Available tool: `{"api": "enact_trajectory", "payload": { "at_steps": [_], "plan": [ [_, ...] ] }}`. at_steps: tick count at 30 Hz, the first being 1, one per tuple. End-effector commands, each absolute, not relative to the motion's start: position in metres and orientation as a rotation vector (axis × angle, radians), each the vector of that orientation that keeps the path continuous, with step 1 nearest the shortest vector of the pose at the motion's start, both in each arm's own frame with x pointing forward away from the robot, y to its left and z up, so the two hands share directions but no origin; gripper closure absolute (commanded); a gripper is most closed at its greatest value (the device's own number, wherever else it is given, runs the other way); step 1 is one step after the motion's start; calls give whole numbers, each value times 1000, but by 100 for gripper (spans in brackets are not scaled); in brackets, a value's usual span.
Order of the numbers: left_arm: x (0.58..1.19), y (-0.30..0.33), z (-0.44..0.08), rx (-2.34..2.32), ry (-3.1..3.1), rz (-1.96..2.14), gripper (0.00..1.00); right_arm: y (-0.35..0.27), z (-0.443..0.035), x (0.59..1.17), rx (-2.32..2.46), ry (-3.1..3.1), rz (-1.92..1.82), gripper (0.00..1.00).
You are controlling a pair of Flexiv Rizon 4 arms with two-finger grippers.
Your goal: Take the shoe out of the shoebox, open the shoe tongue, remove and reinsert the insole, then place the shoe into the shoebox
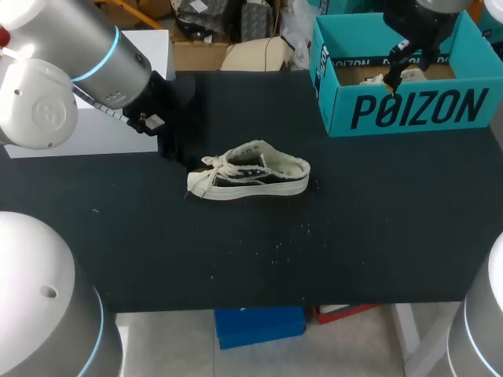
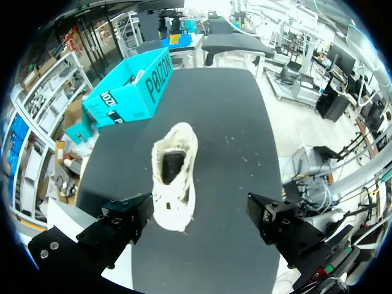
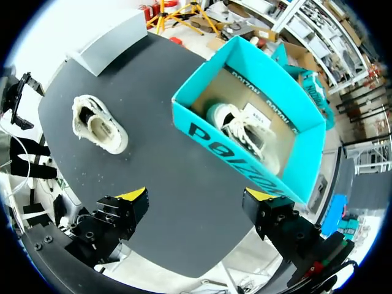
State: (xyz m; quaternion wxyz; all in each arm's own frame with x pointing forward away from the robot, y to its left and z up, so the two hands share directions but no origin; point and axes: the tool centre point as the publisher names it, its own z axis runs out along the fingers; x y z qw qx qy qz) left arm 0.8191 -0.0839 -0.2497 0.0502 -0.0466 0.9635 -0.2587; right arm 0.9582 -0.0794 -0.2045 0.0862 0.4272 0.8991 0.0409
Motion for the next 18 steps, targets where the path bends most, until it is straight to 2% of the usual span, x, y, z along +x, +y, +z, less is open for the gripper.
{"api": "enact_trajectory", "payload": {
  "at_steps": [1, 3, 18],
  "plan": [
    [819, -84, -252, -139, 2929, -793, 0, -62, -200, 934, 581, 2680, 181, 0],
    [819, -84, -252, -139, 2929, -793, 0, -49, -201, 909, 110, 2614, 221, 0],
    [819, -84, -252, -139, 2929, -793, 0, -49, -201, 909, 110, 2614, 221, 0]
  ]
}}
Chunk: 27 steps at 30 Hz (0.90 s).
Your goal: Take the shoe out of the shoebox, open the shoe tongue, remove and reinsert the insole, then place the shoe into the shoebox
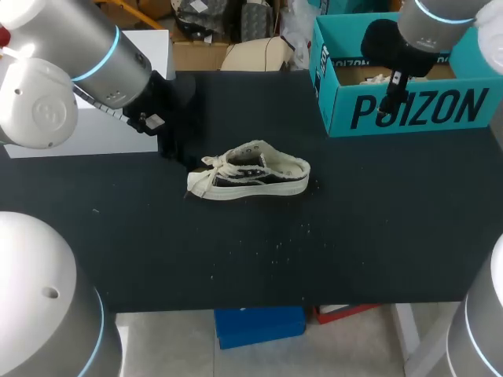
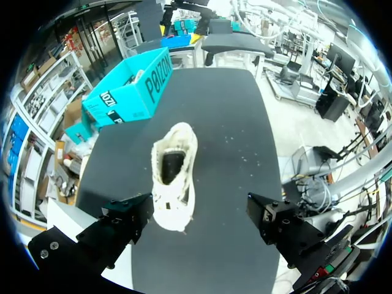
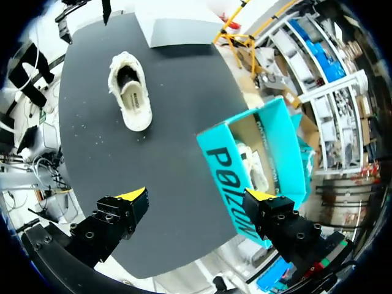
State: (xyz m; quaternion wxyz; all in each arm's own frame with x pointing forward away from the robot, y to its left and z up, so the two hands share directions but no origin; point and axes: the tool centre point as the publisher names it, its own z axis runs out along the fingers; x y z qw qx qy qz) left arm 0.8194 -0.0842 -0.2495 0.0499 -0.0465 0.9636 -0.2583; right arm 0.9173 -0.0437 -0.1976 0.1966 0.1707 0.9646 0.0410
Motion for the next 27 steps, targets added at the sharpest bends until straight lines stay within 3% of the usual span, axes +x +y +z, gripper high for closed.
{"api": "enact_trajectory", "payload": {
  "at_steps": [1, 27],
  "plan": [
    [819, -84, -252, -139, 2929, -793, 0, -49, -201, 909, 110, 2614, 221, 0],
    [819, -84, -252, -139, 2929, -793, 0, -44, -207, 900, 101, 2644, 333, 0]
  ]
}}
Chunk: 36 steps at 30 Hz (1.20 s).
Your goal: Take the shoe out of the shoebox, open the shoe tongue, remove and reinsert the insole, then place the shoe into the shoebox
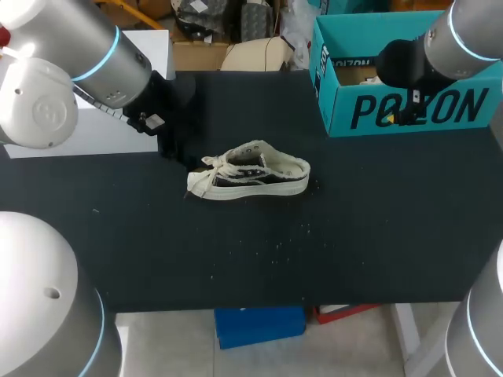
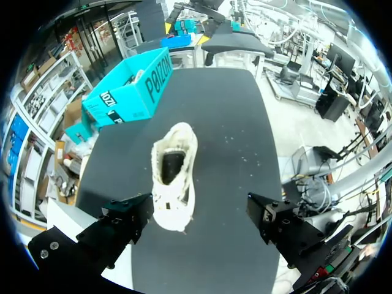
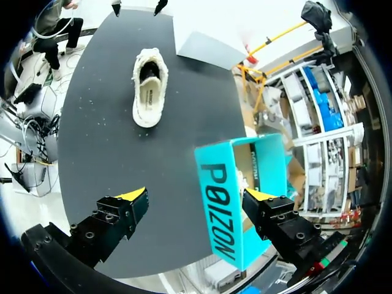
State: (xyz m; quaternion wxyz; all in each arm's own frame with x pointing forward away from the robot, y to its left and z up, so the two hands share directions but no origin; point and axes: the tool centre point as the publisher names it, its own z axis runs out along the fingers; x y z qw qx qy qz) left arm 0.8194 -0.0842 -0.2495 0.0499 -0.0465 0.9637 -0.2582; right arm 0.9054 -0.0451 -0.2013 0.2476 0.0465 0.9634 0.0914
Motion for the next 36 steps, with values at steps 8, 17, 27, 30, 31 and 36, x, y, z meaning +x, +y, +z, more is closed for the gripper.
{"api": "enact_trajectory", "payload": {
  "at_steps": [8, 17, 27, 30, 31, 36],
  "plan": [
    [819, -84, -252, -139, 2929, -793, 0, -2, -226, 881, 27, 2669, 565, 0],
    [819, -84, -252, -139, 2929, -793, 0, 36, -243, 875, -248, 2669, 693, 0],
    [819, -84, -252, -139, 2929, -793, 0, 40, -248, 876, -212, 2653, 780, 0],
    [819, -84, -252, -139, 2929, -793, 0, 51, -264, 879, -143, 2673, 871, 0],
    [819, -84, -252, -139, 2929, -793, 0, 54, -270, 881, -126, 2695, 902, 0],
    [819, -84, -252, -139, 2929, -793, 0, 78, -294, 887, -78, 2753, 1031, 0]
  ]
}}
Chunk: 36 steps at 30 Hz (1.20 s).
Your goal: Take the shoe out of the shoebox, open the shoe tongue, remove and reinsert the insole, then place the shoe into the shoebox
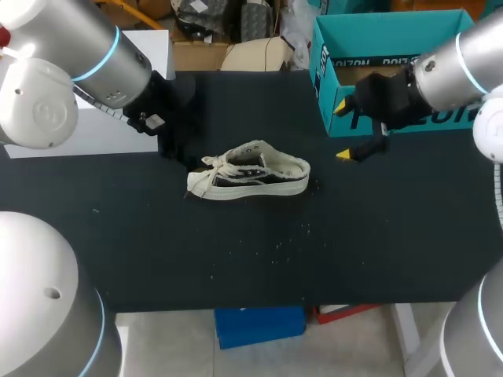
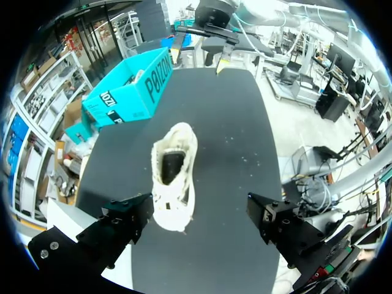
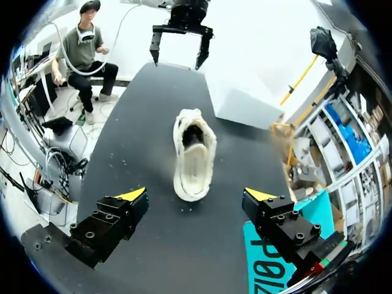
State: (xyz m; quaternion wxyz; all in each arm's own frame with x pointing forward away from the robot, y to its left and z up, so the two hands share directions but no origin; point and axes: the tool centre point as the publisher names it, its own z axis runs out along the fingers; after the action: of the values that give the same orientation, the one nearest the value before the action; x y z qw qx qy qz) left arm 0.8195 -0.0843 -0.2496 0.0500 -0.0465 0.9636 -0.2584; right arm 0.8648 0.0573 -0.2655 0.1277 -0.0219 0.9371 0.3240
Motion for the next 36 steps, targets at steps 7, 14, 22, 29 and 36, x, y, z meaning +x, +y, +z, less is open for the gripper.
{"api": "enact_trajectory", "payload": {
  "at_steps": [7, 14, 22, 29, 36],
  "plan": [
    [819, -84, -252, -139, 2929, -793, 0, 97, -319, 896, -43, 2761, 1157, 0],
    [819, -84, -252, -139, 2929, -793, 0, 110, -348, 899, -29, 2765, 1253, 0],
    [819, -84, -252, -139, 2929, -793, 0, 119, -370, 906, -30, 2734, 1306, 0],
    [819, -84, -252, -139, 2929, -793, 0, 124, -388, 912, -16, 2737, 1343, 0],
    [819, -84, -252, -139, 2929, -793, 0, 126, -402, 916, 33, 2732, 1399, 0]
  ]
}}
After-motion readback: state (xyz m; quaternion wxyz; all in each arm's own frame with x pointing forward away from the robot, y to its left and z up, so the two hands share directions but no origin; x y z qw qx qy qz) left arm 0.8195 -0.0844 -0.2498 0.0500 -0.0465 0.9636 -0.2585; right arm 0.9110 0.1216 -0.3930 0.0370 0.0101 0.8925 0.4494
